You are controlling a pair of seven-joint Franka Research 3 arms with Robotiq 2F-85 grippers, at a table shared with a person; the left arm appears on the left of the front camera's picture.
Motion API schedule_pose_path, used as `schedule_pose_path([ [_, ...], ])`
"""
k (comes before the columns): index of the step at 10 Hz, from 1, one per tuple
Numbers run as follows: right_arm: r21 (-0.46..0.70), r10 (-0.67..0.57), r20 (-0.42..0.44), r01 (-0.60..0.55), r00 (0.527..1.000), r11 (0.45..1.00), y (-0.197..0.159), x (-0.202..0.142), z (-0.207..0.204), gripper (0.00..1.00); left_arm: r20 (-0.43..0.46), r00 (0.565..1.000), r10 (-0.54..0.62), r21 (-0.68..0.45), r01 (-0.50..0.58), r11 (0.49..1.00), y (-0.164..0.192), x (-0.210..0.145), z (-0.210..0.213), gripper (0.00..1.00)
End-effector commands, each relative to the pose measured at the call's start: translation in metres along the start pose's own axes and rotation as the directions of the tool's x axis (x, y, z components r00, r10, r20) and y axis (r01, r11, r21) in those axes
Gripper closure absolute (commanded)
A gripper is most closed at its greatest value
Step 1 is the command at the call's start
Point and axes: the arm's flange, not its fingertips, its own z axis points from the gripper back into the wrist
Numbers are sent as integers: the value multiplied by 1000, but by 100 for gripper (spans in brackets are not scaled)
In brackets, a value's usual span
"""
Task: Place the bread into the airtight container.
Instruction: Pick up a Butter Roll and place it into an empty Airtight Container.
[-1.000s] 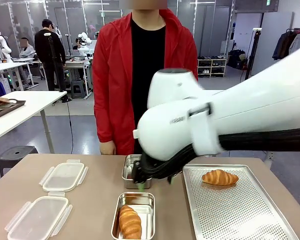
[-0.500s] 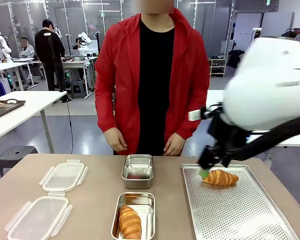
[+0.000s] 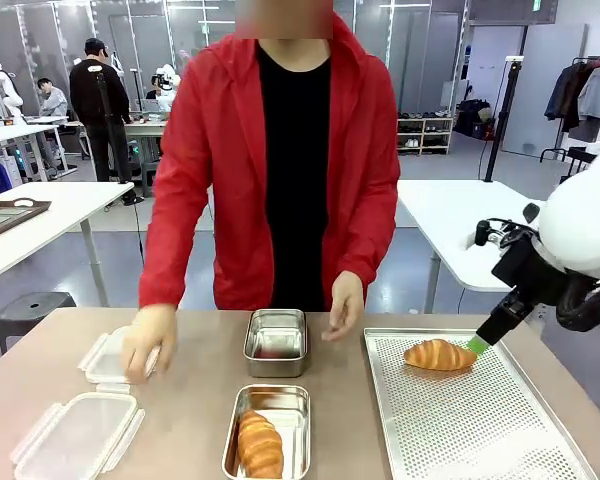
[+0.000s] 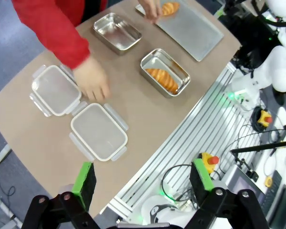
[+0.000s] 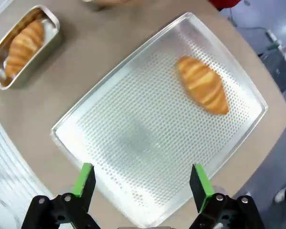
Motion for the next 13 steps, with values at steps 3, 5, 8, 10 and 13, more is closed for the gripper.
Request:
schedule_pose_path([
  [3,142,-57,141,37,988,989,-26,-7,-69,0,1,1000,-19,-10,19,1000,-1,1,1,0],
  [5,93,-234,269,217,934,972,-58,-97,-3,0,1,1000,-19,-10,19,1000,-1,1,1,0],
  [8,65,-388,398,396,831,916,-47,-215,53,0,1,1000,-19,-10,19,1000,-1,1,1,0],
  [10,74,-443,424,457,790,886,-34,-248,54,0,1,1000,-19,-10,19,1000,-1,1,1,0],
  [13,74,-456,426,472,782,878,-134,-219,104,0,1,1000,-19,-10,19,1000,-1,1,1,0],
])
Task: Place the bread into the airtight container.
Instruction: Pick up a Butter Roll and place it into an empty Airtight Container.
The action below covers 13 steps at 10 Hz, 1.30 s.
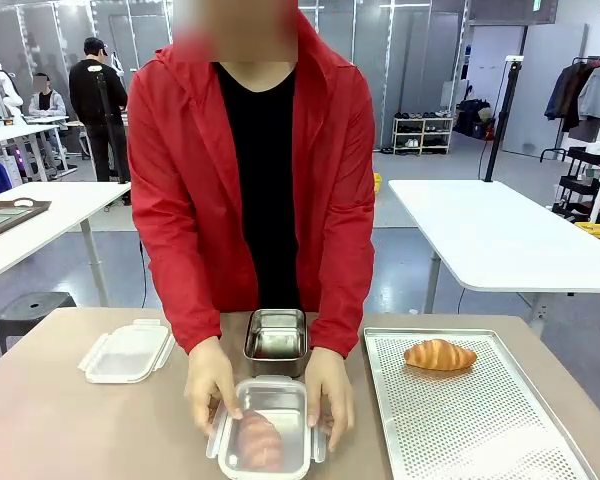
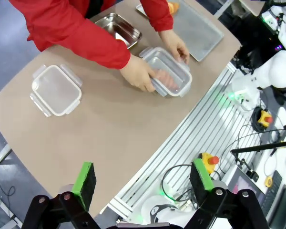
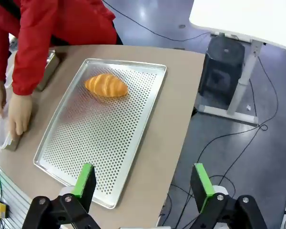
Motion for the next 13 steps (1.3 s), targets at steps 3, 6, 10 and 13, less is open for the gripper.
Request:
schedule_pose_path([
  [3,-4,27,0,-27,1000,1000,4,9,-9,0,1,1000,-19,-11,19,1000,-1,1,1,0],
  [6,-4,27,0,-27,1000,1000,4,9,-9,0,1,1000,-19,-11,19,1000,-1,1,1,0],
  [10,-4,27,0,-27,1000,1000,4,9,-9,0,1,1000,-19,-11,19,1000,-1,1,1,0],
  [13,-24,30,-33,-31,999,999,12,17,-11,0,1,1000,-19,-11,19,1000,-1,1,1,0],
])
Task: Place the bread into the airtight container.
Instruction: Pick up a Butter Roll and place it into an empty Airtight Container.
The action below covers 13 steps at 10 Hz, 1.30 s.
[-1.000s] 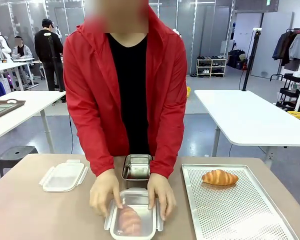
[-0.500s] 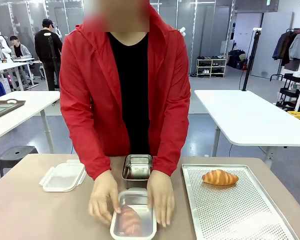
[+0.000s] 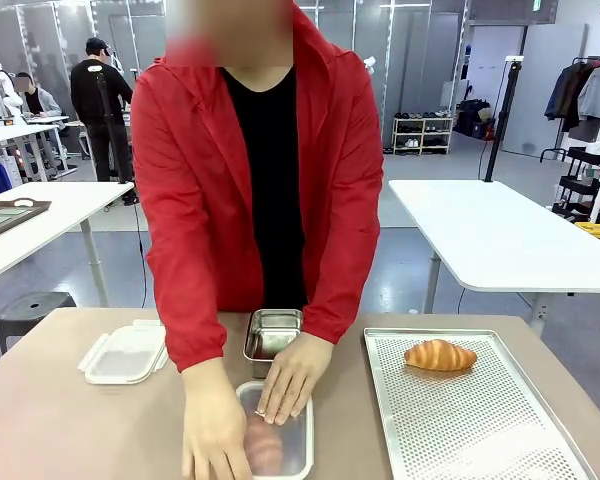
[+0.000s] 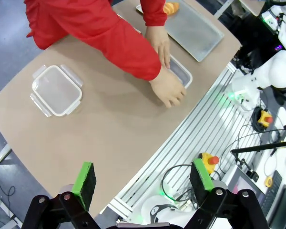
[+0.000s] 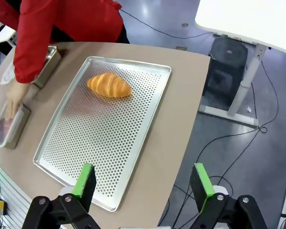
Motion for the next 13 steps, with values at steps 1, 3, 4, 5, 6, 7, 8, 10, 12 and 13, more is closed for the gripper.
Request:
schedule_pose_path([
  [1,-12,62,-34,-62,998,998,10,22,-9,0,1,1000,-19,-11,19,1000,-1,1,1,0],
  [3,49,259,-72,-256,963,966,31,61,-19,0,1,1000,-19,-11,19,1000,-1,1,1,0],
  [4,106,383,-96,-373,919,922,46,84,-31,0,1,1000,-19,-11,19,1000,-1,1,1,0],
  [5,138,481,-137,-464,866,875,62,111,-50,0,1,1000,-19,-11,19,1000,-1,1,1,0],
  [6,172,562,-170,-538,809,825,75,133,-67,0,1,1000,-19,-11,19,1000,-1,1,1,0],
  [7,208,635,-202,-601,746,772,88,152,-86,0,1,1000,-19,-11,19,1000,-1,1,1,0],
  [8,234,687,-248,-646,683,727,101,168,-110,0,1,1000,-19,-11,19,1000,-1,1,1,0],
  [10,349,806,-304,-728,507,590,128,187,-165,0,1,1000,-19,-11,19,1000,-1,1,1,0],
  [12,425,894,-302,-793,330,437,145,181,-219,0,1,1000,-19,-11,19,1000,-1,1,1,0],
  [13,450,913,-266,-798,310,402,149,175,-241,0,1,1000,-19,-11,19,1000,-1,1,1,0],
])
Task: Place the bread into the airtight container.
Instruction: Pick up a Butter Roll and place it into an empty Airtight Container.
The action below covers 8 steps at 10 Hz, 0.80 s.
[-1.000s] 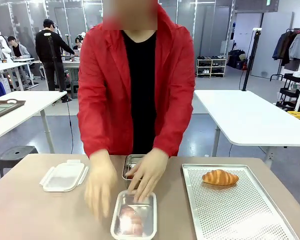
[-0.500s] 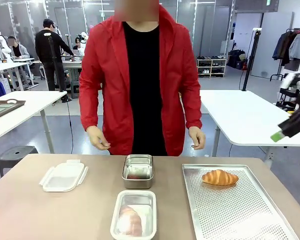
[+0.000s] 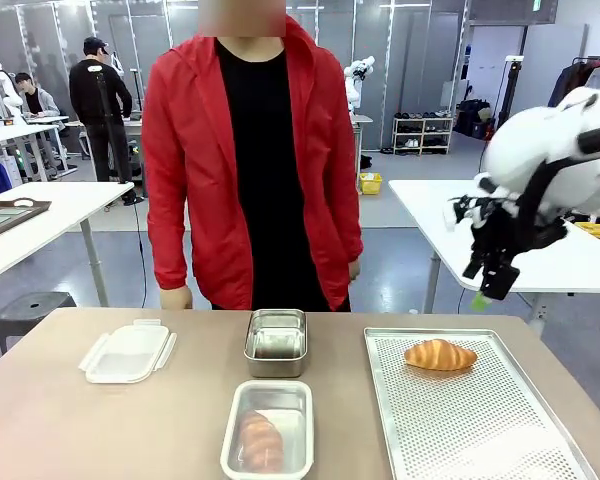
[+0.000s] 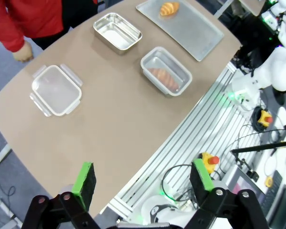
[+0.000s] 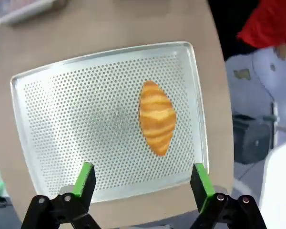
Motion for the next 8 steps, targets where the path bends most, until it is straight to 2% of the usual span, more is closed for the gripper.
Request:
schedule_pose_path([
  [1,-27,119,4,-119,993,993,-8,0,-26,0,2,1000,-18,-12,18,1000,0,0,1,0],
  [4,-45,175,-50,-178,983,983,-4,10,-74,0,2,1000,-18,-12,18,1000,0,0,1,0],
  [8,31,127,-73,-125,989,992,-7,11,-122,0,2,1000,-18,-12,18,1000,0,0,1,0],
])
